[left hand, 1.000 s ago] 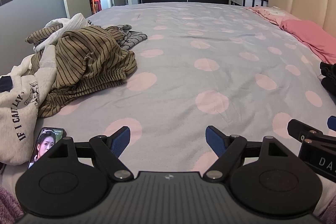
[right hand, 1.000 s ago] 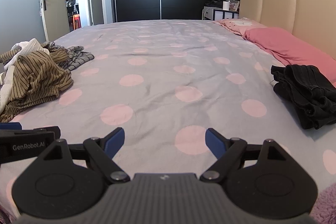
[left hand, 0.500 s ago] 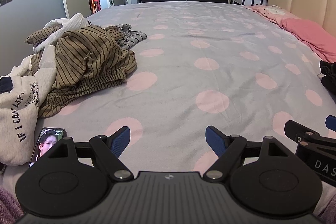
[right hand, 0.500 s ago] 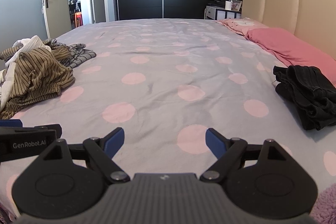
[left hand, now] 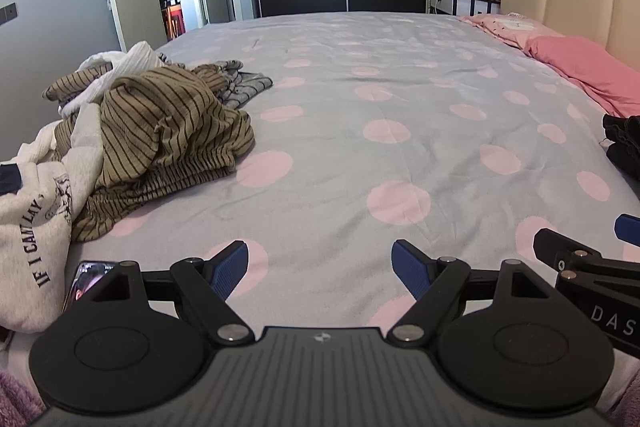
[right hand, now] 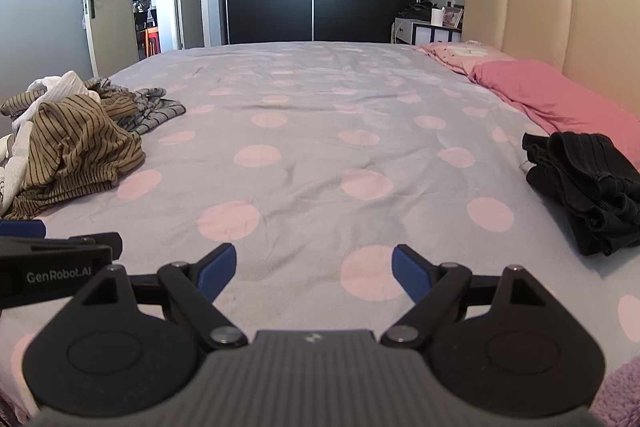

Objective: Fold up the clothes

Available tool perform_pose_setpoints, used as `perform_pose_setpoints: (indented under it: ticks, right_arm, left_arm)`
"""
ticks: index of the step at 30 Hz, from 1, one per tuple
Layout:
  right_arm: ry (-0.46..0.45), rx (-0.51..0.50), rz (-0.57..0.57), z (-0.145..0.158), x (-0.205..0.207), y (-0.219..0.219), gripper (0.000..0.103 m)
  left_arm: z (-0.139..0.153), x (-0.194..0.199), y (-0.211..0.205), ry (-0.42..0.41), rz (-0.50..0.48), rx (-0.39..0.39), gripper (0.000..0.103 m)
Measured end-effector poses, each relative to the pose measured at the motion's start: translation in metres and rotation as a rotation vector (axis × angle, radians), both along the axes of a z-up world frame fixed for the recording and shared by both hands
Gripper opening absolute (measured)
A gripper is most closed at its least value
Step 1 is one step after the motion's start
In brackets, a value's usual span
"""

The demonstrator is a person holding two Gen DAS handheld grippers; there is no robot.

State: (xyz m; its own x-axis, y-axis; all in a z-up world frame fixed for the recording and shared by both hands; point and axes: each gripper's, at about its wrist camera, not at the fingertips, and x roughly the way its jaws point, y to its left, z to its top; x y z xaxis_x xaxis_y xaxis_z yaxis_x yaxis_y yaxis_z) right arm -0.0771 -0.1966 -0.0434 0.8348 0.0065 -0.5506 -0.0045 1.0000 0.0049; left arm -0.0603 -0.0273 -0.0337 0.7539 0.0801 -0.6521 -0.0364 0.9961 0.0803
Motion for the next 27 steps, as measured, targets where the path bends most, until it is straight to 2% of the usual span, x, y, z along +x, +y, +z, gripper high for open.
perform_pose_setpoints:
  ticks: [27]
  right_arm:
    - [-0.033, -0.011, 0.010, 0.004, -0.002, 0.003, 0.088]
  left_arm:
    - [0.014, 0.001, 0.005, -0.017, 0.003, -0.029, 0.079]
